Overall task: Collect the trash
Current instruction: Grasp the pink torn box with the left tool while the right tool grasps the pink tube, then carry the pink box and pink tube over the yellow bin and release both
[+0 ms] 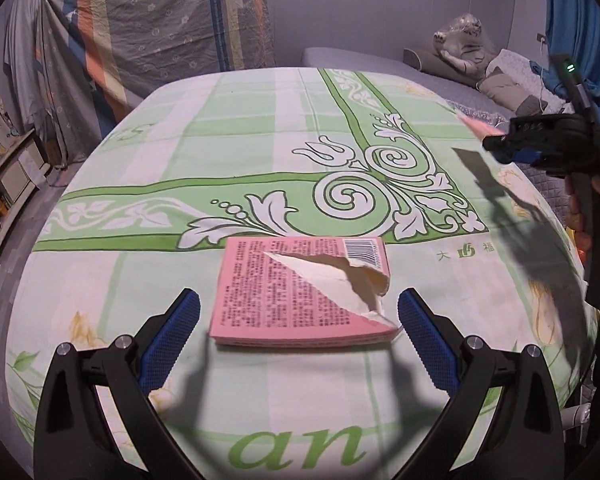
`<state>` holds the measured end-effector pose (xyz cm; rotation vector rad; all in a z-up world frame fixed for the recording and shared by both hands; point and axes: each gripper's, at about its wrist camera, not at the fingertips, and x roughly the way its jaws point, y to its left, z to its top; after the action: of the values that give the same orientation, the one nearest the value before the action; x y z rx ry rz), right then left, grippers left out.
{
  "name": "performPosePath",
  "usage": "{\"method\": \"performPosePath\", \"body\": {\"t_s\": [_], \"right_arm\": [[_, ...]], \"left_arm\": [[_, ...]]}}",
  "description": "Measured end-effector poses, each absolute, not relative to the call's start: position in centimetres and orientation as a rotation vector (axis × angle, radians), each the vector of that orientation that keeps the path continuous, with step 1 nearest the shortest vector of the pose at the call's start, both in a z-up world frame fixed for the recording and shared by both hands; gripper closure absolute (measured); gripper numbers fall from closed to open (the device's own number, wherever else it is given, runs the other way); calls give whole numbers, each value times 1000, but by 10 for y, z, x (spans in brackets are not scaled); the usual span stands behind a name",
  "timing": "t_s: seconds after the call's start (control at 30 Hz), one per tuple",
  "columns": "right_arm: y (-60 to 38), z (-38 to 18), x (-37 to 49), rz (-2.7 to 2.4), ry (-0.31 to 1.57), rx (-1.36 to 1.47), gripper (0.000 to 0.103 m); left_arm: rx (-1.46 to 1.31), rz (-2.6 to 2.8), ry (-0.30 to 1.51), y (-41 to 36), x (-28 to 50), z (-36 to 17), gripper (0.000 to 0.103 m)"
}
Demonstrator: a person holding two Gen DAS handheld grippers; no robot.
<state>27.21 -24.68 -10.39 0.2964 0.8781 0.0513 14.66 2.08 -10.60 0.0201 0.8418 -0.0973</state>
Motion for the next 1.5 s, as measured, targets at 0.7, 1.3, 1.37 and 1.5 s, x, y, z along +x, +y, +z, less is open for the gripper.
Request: {"method": "performPosePath", "body": {"t_s": [0.7, 1.3, 1.37, 1.5], "right_arm": [[-225, -45, 220, 238, 757, 322, 69], [-201, -25, 206, 287, 726, 290, 69], [-202, -24, 203, 306, 727, 297, 69], [-208, -17, 193, 322, 708, 296, 69]], "left_arm": [[-130, 20, 945, 63, 148, -124, 54], [-222, 28, 873, 95, 145, -113, 97], [-198, 25, 837, 91, 139, -102, 97], [-142, 9, 747, 74, 131, -71, 97]]}}
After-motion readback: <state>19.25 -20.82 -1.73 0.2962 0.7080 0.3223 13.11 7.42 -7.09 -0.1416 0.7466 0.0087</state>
